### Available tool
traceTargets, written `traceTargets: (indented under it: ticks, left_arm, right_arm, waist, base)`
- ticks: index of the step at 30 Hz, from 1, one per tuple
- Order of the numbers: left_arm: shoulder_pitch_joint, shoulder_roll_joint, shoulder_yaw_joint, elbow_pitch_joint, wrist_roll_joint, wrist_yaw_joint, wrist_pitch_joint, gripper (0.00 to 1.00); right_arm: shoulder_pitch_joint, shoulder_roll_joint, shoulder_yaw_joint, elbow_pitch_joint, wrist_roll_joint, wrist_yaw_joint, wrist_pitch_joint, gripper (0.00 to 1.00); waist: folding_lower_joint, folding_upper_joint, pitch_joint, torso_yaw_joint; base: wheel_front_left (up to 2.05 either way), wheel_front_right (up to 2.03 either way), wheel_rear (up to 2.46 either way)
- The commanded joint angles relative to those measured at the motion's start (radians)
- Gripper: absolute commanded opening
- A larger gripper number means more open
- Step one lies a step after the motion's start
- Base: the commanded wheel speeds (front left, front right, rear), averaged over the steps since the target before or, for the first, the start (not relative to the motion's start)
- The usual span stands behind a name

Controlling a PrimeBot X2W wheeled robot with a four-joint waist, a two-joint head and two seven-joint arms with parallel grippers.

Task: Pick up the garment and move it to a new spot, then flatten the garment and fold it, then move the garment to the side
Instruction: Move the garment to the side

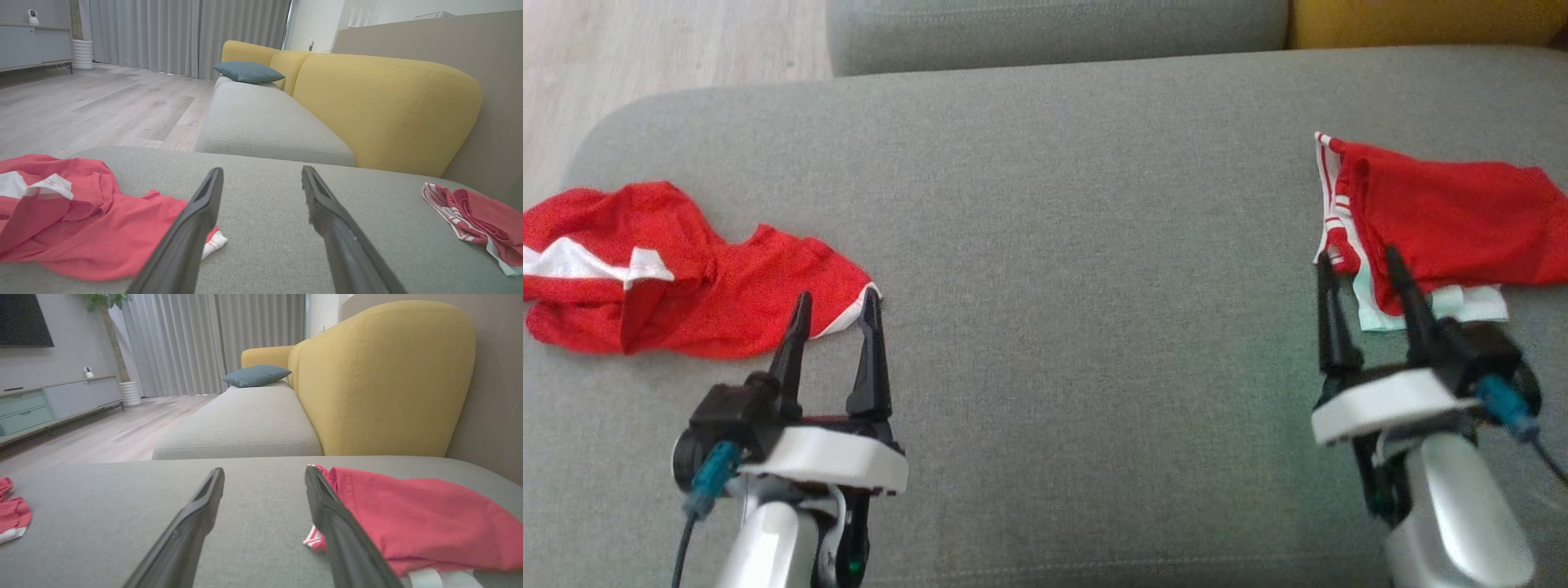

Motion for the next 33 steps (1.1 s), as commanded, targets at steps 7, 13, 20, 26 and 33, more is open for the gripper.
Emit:
traceTargets:
  ticks: [7,13,20,26,33]
  left_arm:
    - [0.023,0.005,0.031,-0.027,-0.003,0.003,-0.005,1.0]
    - [0.045,0.005,0.02,-0.021,-0.005,0.004,-0.005,1.0]
    - [0.045,0.005,0.012,-0.019,-0.005,0.006,-0.005,1.0]
    - [0.037,0.005,0.009,-0.02,-0.004,0.007,-0.005,1.0]
    - [0.034,0.005,0.006,-0.018,-0.004,0.007,-0.005,1.0]
  right_arm:
    - [0.096,0.009,0.082,-0.116,0.065,0.003,-0.011,1.0]
    - [0.136,0.009,0.077,-0.149,0.085,0.003,-0.011,1.0]
    - [0.143,0.009,0.078,-0.159,0.092,0.003,-0.011,1.0]
    - [0.141,0.009,0.076,-0.165,0.099,0.003,-0.011,1.0]
    - [0.14,0.009,0.076,-0.164,0.108,0.003,-0.011,1.0]
  waist:
    - [0.0,-0.0001,-0.038,-0.012]
    - [0.0,-0.0001,-0.051,-0.021]
    - [0.0,-0.0001,-0.05,-0.027]
    - [0.0,-0.0001,-0.044,-0.028]
    - [0.0,-0.0001,-0.04,-0.029]
  base:
    - [0.0,0.0,0.0]
    - [0.0,0.0,0.0]
    - [0.0,0.0,0.0]
    - [0.0,0.0,0.0]
    - [0.0,0.0,0.0]
